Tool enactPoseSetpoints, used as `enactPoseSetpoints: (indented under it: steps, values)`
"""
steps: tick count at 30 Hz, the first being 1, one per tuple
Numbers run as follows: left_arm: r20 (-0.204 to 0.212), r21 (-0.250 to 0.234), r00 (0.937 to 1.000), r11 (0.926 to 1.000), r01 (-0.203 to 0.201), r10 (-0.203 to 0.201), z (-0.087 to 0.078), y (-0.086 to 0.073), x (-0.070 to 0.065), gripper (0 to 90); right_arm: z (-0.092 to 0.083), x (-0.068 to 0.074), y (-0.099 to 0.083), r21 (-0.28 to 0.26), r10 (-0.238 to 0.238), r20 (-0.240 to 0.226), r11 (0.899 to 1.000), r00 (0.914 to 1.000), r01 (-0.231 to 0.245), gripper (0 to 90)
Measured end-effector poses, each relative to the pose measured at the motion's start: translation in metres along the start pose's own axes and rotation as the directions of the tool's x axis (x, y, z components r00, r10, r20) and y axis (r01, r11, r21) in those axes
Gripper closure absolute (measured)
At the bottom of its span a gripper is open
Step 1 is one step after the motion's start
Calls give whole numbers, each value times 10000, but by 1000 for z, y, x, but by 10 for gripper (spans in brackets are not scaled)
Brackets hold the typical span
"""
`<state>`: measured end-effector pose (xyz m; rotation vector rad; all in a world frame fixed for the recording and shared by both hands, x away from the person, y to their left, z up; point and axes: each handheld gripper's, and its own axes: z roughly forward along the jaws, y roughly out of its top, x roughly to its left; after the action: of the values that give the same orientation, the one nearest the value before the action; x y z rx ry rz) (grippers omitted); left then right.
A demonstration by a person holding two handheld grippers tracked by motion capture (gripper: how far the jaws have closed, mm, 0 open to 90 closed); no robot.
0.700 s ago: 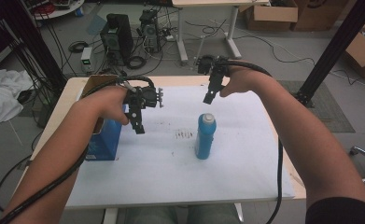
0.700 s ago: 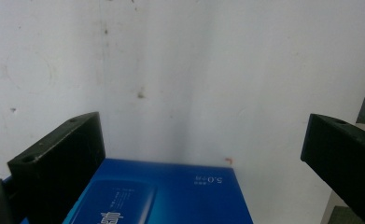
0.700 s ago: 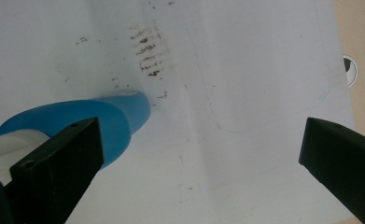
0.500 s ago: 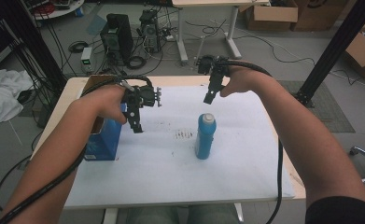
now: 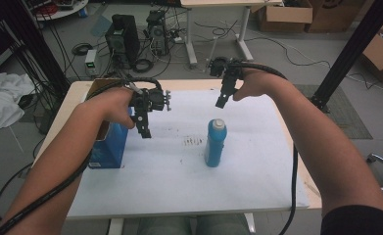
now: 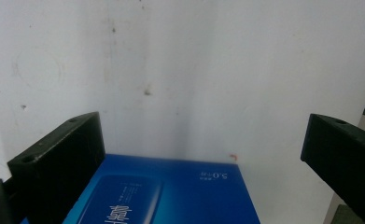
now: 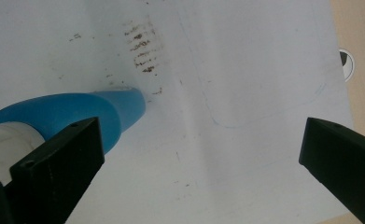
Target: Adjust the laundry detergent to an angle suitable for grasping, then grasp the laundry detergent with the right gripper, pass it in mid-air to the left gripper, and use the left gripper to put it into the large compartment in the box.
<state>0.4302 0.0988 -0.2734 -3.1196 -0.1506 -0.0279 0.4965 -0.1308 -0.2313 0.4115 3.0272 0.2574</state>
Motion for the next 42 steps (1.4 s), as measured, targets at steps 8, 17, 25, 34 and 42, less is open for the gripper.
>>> enactPoseSetpoints:
  steps: [8,17,25,34,42]
  values:
    - [-17,-16,10000,10000,-25,25,-3,2,-1,1,-1,1,0,32,-19,32,10000,10000,19,0]
    - [51,-38,10000,10000,-40,40,-1,0,-2,1,0,0,-1,67,2,14,10000,10000,-2,0]
    - [121,6,9998,9999,-124,124,1,0,0,1,2,0,0,-24,-19,-47,10000,10000,19,0]
    - [79,126,10000,9999,-31,30,-2,-4,2,1,-1,3,1,-321,-109,144,9994,9998,113,0]
    - [-120,-70,9999,10000,-61,60,-14,-3,-5,1,-14,7,-14,-2563,197,353,9665,9992,-100,0]
